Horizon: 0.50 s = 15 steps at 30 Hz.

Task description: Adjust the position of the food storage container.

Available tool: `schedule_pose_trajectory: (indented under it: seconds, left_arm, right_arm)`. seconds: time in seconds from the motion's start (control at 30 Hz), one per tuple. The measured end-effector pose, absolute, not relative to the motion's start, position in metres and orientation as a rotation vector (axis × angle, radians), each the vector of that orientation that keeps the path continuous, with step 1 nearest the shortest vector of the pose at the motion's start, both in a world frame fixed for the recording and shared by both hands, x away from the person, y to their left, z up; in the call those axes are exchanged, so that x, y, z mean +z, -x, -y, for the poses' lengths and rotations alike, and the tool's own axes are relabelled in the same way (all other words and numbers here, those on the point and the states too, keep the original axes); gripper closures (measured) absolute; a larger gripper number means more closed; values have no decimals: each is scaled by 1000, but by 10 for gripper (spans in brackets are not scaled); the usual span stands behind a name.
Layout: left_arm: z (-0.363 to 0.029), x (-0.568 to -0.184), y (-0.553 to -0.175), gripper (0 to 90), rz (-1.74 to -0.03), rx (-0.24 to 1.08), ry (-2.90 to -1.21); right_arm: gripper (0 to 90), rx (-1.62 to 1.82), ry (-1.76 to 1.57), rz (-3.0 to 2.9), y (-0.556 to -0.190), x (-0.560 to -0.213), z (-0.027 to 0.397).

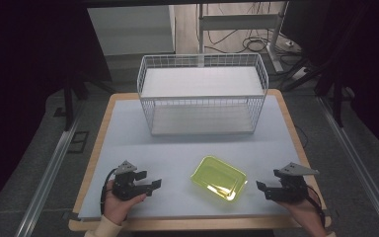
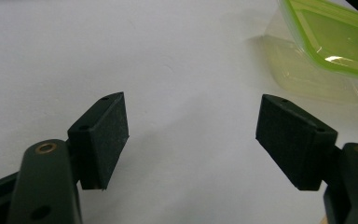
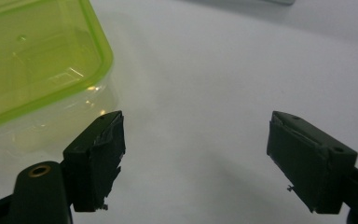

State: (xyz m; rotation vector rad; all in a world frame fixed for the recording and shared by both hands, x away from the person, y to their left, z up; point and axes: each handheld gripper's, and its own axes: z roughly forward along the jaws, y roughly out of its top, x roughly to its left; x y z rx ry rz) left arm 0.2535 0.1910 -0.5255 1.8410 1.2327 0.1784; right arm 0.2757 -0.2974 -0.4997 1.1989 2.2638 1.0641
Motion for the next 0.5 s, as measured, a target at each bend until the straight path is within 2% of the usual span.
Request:
schedule_pose_trajectory:
  seconds: [0.23,0.27,0.33,0.37,0.4,0.43,0.5]
  left_arm:
    - [-190,-525,-253,248,-1230,180,-1844]
    - [-189,-525,-253,248,-1229,180,-1844]
    - [-190,-525,-253,248,-1229,179,-1842]
    - [-190,-525,-253,248,-1229,179,-1842]
    - [-190,-525,-253,248,-1230,178,-1840]
    - [-191,-525,-253,248,-1231,179,-1839]
    - [-191,-524,-253,248,-1231,181,-1839]
  right_arm:
    - [306,1107,-1185,-2264,-272,-494,297]
    - [408,1115,-1169,-2262,-270,-490,296]
    - [529,1134,-1149,-2271,-269,-487,296]
    - [529,1134,-1149,-2271,-269,-487,296]
    - [595,1147,-1138,-2281,-268,-485,295]
    - [719,1164,-1114,-2286,-266,-482,293]
    - [807,1189,-1091,-2300,-264,-478,290]
